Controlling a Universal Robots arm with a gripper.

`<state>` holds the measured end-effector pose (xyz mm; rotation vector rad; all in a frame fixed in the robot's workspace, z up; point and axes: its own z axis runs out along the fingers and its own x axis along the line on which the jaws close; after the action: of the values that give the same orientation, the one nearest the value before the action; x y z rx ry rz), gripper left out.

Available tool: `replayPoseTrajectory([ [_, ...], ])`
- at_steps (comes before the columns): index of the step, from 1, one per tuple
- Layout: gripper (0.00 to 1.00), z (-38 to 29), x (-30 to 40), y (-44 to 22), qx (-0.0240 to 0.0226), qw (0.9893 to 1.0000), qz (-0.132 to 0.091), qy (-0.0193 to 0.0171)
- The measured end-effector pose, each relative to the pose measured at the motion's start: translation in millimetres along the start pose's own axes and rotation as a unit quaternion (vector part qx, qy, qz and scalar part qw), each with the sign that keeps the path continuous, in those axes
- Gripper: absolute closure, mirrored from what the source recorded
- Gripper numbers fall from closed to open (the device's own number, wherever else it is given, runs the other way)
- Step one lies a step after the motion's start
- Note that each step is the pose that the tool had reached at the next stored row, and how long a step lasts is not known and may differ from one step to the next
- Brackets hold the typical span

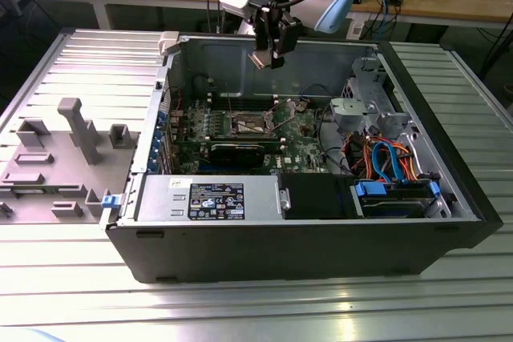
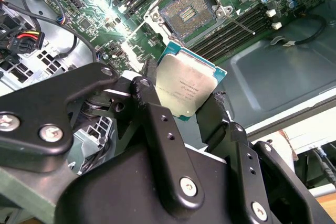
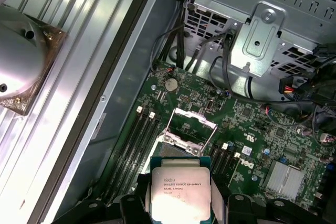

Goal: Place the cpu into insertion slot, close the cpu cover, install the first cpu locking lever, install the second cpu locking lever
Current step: 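Place the cpu into insertion slot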

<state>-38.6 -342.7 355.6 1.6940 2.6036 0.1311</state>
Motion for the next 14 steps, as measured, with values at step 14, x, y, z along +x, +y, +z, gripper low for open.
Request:
replayPoseTrajectory([
  [14, 0.46, 0.2, -0.3, -0.2, -0.0004, 0.9998, 0.018, -0.0016],
])
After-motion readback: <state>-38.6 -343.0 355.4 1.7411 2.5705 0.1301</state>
